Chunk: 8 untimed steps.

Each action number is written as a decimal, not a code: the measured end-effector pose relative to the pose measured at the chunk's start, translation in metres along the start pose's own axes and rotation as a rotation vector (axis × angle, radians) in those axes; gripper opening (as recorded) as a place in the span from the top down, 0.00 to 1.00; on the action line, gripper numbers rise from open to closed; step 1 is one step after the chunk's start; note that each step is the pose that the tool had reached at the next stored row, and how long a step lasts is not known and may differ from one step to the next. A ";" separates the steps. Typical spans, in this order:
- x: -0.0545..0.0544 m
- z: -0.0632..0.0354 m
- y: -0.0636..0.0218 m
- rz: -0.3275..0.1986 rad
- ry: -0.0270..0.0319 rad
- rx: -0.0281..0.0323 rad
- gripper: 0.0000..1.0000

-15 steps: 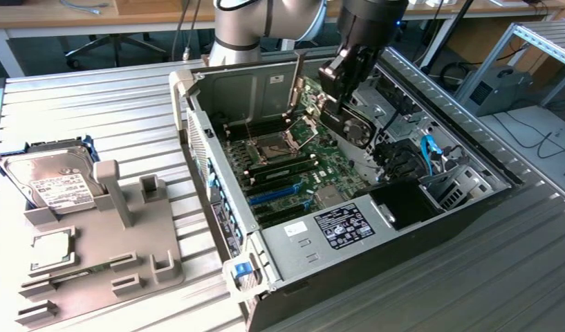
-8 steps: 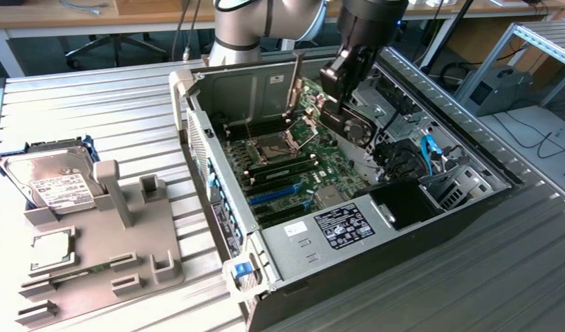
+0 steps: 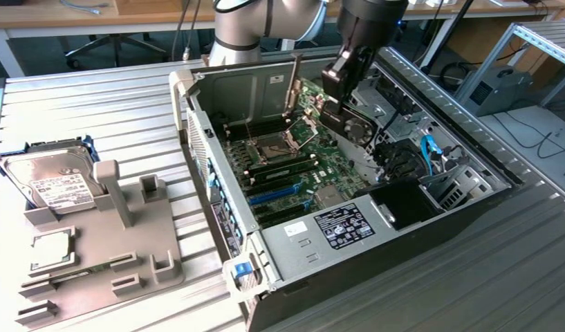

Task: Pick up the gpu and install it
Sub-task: 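Insert the gpu into the slot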

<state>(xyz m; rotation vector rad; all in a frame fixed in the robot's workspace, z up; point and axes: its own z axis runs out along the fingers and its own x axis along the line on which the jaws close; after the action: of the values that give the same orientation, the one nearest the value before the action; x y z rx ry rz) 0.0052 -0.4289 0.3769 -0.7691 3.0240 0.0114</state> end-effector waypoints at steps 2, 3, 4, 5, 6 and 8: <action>0.000 0.0001 0.0000 -0.012 0.0001 -0.0002 0.74; 0.000 0.0002 0.0000 -0.016 0.0000 -0.0004 0.74; 0.000 0.0002 0.0000 -0.023 0.0000 -0.0005 0.74; 0.000 0.0003 0.0000 -0.032 0.0001 -0.0007 0.74; 0.000 0.0003 0.0000 -0.038 0.0001 -0.0008 0.74; 0.000 0.0005 0.0000 -0.056 0.0001 -0.0012 0.74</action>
<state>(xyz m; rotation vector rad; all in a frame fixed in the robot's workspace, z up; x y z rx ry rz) 0.0052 -0.4289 0.3763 -0.8532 3.0016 0.0122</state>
